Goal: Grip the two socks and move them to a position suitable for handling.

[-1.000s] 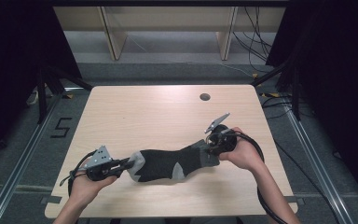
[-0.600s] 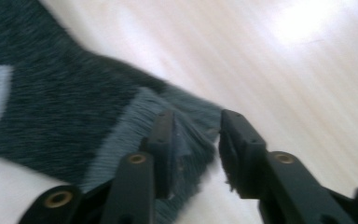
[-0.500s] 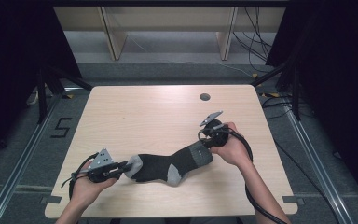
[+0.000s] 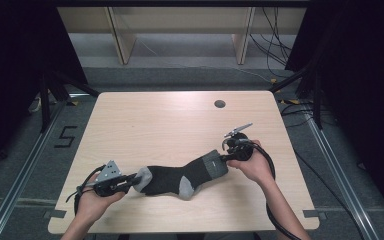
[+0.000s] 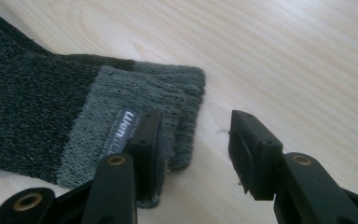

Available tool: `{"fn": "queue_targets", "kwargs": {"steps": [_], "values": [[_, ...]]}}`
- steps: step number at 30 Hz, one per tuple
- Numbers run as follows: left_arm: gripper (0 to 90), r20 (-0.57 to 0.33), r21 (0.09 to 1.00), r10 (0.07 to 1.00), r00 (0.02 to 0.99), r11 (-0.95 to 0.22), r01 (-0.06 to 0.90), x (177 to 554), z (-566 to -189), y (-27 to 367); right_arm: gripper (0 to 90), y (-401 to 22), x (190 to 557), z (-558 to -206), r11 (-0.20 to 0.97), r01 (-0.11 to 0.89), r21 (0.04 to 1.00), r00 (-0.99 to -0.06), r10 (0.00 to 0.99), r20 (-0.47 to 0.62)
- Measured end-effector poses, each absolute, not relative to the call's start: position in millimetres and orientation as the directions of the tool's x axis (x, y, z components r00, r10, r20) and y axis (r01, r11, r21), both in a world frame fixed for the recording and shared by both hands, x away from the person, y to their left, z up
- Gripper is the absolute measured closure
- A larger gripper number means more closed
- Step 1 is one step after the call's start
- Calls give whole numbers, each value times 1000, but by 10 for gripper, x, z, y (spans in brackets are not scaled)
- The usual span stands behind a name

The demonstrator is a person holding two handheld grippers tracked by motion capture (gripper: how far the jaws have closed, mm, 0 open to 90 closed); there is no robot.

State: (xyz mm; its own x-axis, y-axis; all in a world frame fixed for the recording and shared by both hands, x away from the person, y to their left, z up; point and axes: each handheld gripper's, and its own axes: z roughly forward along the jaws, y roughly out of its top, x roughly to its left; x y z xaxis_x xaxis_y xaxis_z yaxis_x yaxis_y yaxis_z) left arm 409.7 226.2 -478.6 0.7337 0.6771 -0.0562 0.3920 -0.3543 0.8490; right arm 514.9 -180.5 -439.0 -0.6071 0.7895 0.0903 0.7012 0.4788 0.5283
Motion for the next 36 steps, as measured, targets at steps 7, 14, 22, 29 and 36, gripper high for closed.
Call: {"fn": "queue_targets", "kwargs": {"steps": [7,14,22,29,36], "values": [[814,-57,850,677,734,-352,391,4100,-4787,2262,614,-1700,5138,-4505,477,731,488,-594,797,112],[814,-59,851,677,733,-349,391,4100,-4787,2256,727,-1686,5161,-4546,425,780,459,-546,820,169],[818,-68,858,668,741,-339,385,4088,-4761,2263,830,-1663,5154,-4495,418,784,459,-537,828,164],[818,-82,890,663,744,-287,354,3992,-4557,2264,833,-1702,5142,-4248,401,764,506,-548,817,180],[818,-95,895,641,762,-280,347,3934,-4479,2204,833,-1716,5203,-4167,387,765,515,-531,831,166]]}}
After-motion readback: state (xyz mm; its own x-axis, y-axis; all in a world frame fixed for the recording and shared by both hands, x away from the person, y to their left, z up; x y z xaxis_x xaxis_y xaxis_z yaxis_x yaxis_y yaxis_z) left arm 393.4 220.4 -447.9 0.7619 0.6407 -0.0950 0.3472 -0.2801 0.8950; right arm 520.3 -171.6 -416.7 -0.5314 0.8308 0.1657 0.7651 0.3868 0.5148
